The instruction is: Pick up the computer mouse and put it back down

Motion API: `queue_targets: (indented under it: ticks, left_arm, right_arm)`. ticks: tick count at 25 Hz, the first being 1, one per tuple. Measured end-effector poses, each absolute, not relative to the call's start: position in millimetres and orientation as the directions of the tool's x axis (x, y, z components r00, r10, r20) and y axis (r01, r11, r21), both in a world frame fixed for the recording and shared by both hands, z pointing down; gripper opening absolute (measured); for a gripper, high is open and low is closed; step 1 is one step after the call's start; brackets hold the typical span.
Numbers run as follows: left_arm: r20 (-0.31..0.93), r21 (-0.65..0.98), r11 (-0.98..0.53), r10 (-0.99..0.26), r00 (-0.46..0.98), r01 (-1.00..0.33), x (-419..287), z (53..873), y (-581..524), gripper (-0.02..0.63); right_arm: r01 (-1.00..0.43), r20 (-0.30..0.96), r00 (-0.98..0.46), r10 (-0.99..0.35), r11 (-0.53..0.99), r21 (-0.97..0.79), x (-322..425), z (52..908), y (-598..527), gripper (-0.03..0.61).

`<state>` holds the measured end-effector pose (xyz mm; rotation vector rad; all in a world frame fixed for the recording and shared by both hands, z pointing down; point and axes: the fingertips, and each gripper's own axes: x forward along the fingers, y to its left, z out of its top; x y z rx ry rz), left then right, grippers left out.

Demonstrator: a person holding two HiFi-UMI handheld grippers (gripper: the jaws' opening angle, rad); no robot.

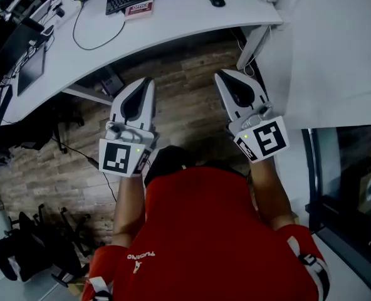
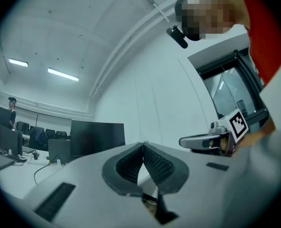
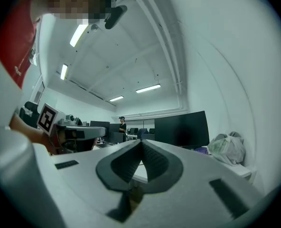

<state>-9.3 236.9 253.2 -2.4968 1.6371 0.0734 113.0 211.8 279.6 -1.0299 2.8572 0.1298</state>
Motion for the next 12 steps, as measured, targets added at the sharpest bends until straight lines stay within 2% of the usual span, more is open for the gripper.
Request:
queue_targets:
  ticks: [12]
  left_arm:
    - [-0.162, -0.105, -0.425, -0.885, 0.437, -0.899, -33, 254, 139, 0.009]
  right_arm:
    - [-0.679, -0.088, -0.734, -0.674, 0.729, 0.088, 92, 288, 121, 0.004]
